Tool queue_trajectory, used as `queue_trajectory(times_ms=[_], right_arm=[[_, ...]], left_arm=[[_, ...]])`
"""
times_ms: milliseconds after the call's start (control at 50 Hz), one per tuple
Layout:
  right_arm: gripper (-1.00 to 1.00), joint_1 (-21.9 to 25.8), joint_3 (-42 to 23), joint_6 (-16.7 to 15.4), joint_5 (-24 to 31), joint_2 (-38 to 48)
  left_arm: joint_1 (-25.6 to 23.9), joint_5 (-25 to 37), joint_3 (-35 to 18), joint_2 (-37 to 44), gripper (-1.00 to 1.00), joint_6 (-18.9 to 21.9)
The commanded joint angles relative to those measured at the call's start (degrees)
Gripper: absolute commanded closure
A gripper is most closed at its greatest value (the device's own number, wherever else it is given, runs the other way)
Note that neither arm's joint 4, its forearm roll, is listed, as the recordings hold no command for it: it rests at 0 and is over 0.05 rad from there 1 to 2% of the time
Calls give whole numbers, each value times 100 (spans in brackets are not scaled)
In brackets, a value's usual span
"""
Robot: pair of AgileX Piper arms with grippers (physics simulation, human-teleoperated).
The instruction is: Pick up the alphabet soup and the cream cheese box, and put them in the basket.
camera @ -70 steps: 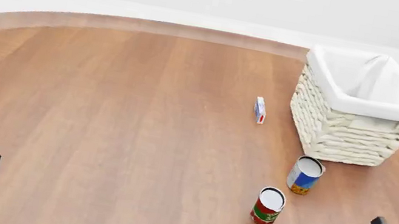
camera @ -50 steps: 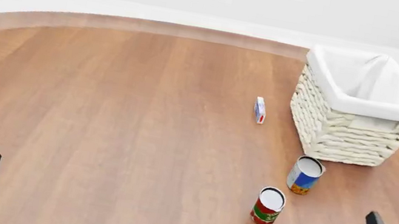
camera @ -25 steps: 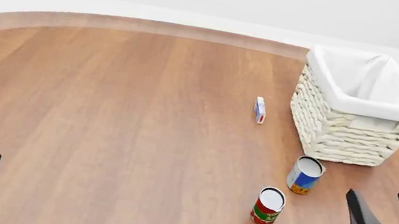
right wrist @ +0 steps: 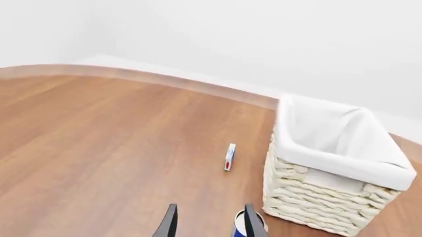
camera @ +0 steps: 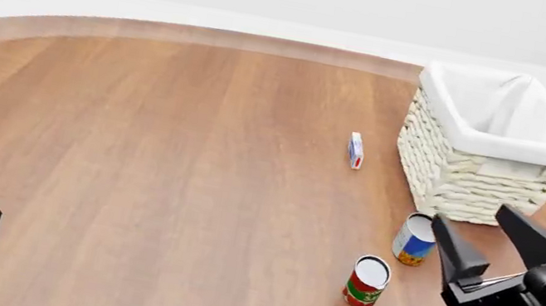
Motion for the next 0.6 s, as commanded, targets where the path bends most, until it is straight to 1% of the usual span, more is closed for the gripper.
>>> queue_trajectory(times_ms=[20, 180, 280, 440, 600], right_arm=[[-100, 140, -481, 169, -15, 558], [-100, 140, -849, 240, 123, 844], [-100, 176, -1140, 244, 145, 1204], [-100, 141, -1532, 374, 293, 1545], [-100, 70, -2012, 352, 477, 2001]], left_arm=[[0, 0, 0, 0, -100, 0], [0, 0, 0, 0, -100, 0], [0, 0, 0, 0, -100, 0], [0, 0, 0, 0, -100, 0], [0, 0, 0, 0, -100, 0]])
